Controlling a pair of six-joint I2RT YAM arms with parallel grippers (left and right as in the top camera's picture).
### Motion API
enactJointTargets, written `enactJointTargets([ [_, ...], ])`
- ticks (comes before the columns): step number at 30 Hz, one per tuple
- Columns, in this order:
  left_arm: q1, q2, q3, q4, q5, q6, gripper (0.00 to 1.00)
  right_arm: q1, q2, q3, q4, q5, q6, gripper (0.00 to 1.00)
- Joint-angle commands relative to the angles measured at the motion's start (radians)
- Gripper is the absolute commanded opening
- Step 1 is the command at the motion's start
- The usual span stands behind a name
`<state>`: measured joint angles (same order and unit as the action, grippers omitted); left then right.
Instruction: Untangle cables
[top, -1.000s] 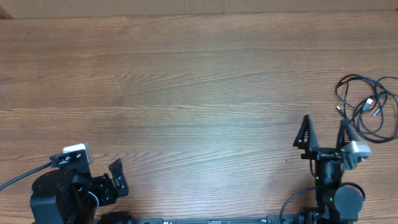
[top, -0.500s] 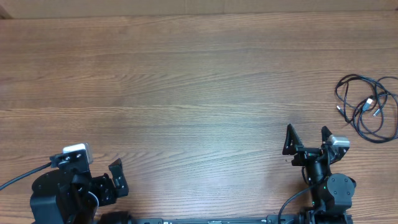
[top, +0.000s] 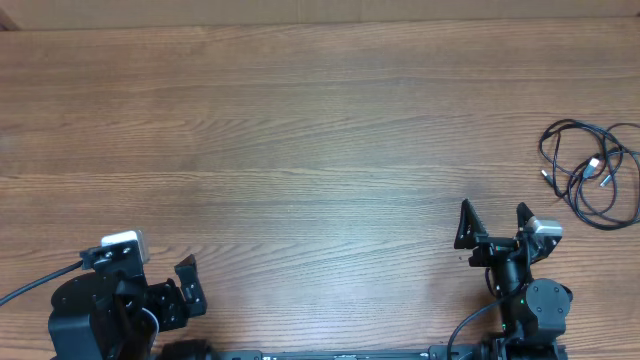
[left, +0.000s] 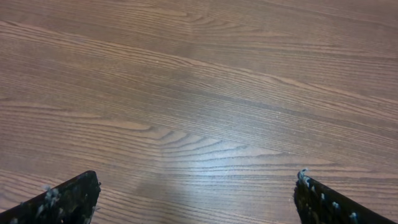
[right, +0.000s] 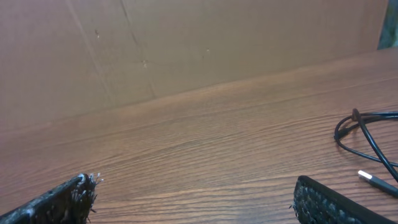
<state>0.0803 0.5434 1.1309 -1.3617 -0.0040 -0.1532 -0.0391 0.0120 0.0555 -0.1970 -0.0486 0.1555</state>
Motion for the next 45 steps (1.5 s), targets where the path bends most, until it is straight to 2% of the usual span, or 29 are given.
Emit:
enactJointTargets([
  [1, -0.002, -0.008, -0.003, 0.003, 0.0, 0.016, 0.99, -0.004, -0.009, 0.001, 0.006, -0.006, -0.008, 1.0],
  [18, -0.001, -0.013, -0.008, 0.002, 0.0, 0.016, 1.0, -0.004, -0.009, 0.001, 0.006, -0.006, -0.007, 1.0],
  [20, -0.001, -0.023, -0.026, 0.041, 0.006, 0.016, 0.99, -0.004, -0.009, 0.001, 0.006, -0.006, -0.008, 1.0],
  [24, -0.002, -0.085, -0.135, 0.249, 0.047, 0.027, 1.0, -0.004, -0.009, 0.001, 0.006, -0.006, -0.008, 1.0],
  [36, -0.002, -0.421, -0.762, 0.895, 0.185, 0.005, 1.0, -0.004, -0.009, 0.001, 0.006, -0.006, -0.008, 1.0],
  [41, -0.01, -0.531, -0.939, 1.126, 0.184, -0.011, 0.99, -0.004, -0.009, 0.001, 0.006, -0.006, -0.008, 1.0],
  [45, -0.026, -0.54, -1.028, 1.312, 0.148, -0.008, 1.0, -0.004, -0.009, 0.001, 0.006, -0.006, -0.008, 1.0],
])
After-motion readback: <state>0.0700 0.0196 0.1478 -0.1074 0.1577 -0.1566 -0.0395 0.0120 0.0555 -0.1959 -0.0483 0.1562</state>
